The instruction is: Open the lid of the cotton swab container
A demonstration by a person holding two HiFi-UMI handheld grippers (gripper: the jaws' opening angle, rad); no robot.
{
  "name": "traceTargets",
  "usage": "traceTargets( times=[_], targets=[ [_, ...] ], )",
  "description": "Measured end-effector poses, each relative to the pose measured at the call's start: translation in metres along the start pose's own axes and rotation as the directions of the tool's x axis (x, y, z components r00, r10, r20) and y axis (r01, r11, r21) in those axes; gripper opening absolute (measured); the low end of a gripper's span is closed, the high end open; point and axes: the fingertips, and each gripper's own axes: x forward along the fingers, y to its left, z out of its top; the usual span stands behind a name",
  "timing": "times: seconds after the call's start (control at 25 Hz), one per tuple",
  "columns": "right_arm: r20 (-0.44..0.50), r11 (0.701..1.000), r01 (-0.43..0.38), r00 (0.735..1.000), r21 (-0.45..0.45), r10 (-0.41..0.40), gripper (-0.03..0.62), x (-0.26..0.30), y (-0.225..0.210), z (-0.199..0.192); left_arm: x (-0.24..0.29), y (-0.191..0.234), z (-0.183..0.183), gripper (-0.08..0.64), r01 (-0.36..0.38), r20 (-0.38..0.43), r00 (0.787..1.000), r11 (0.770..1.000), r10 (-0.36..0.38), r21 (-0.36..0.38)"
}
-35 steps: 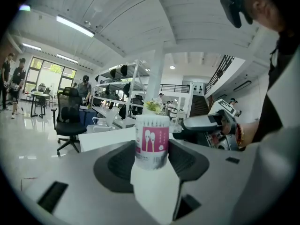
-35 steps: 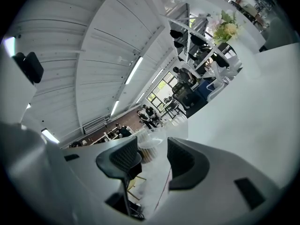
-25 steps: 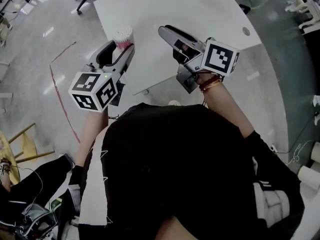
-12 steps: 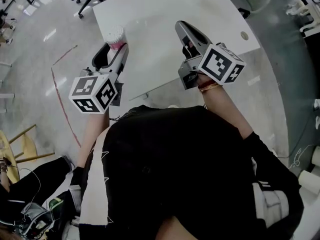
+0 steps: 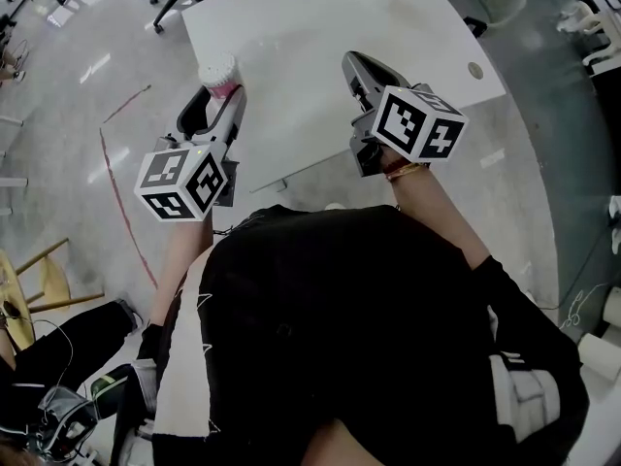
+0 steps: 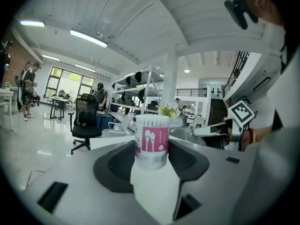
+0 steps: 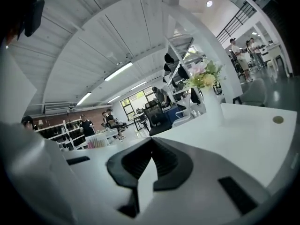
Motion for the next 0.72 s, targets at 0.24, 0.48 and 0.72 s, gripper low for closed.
traceTargets(
  times=[0.24, 0.48, 0.72],
  targets=[
    [-0.038, 1.000, 0.000, 0.999, -0.016, 0.000, 0.005, 0.0003, -0.0007, -0.0057, 0.0000, -0.0035, -0.0003, 0.235, -0.003, -0.007, 1.000, 1.000, 0.003, 0.002],
    [-0.059, 1.000, 0.005, 0.998, -0.026, -0.006, 0.005, -0.0001, 0.0017, -0.0088, -0.0034, -0.0032, 0.0011, 0.235, -0.008, -0.008, 1.000, 1.000, 0.008, 0.001],
    [-0.072, 1.000, -0.002, 0.997, -0.030, 0.000, 0.005, 0.0006, 0.0020, -0.0098, -0.0023, -0.0042, 0.0019, 0.235, -0.010, -0.011, 1.000, 1.000, 0.010, 0.001]
  ],
)
